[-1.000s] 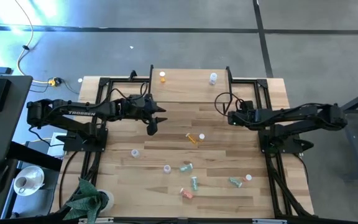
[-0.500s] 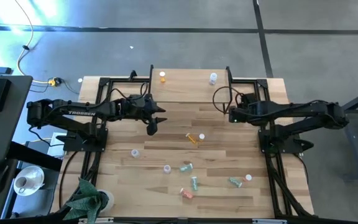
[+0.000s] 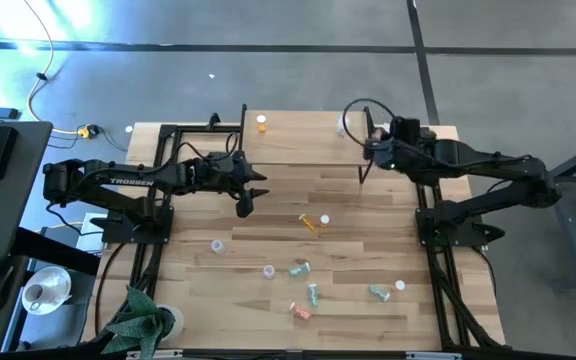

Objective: Pick and place medicine bottles onto shelf by color
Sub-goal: Put the pink pill bottle on the shelf

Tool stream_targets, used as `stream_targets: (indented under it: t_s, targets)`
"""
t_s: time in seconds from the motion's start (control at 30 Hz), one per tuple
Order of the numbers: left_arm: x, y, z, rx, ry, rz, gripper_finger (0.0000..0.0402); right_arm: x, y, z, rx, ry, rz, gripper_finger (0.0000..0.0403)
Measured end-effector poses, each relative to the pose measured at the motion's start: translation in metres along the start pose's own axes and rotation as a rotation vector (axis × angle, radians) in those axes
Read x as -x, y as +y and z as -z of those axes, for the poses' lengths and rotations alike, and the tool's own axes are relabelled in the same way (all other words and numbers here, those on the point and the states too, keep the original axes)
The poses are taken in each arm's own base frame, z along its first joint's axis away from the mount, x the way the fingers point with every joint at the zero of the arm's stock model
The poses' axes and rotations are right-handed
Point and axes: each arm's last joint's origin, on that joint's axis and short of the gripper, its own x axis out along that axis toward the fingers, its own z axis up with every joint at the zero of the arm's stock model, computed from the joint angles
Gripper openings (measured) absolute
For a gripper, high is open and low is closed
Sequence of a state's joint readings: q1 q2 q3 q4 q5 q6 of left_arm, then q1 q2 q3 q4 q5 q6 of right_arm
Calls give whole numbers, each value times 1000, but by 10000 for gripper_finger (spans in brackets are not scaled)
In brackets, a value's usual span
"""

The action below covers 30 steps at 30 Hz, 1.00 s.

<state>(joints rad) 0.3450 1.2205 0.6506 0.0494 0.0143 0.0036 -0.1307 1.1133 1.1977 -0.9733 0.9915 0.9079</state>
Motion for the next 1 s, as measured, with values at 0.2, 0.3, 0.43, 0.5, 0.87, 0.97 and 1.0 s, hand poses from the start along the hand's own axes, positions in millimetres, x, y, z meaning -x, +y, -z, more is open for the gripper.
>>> stream_targets:
  t_s: [0.2,0.3,0.43,0.5,0.87,0.97,1.0]
  targets:
    - [0,0,0,0,0,0,186,-5,29,-25,-25,-148,-162,88]
    - [0,0,0,0,0,0,186,-13,43,-34,-24,-200,-234,88]
    - [0,0,0,0,0,0,186,-29,54,-40,-5,-237,-281,88]
    - [0,0,0,0,0,0,186,-39,55,-42,-8,-232,-279,88]
    - [0,0,0,0,0,0,186,-84,79,-67,89,-48,-279,88]
    - [0,0,0,0,0,0,186,-96,92,-66,152,17,-248,88]
    - [0,0,0,0,0,0,186,-100,96,-64,170,37,-238,88]
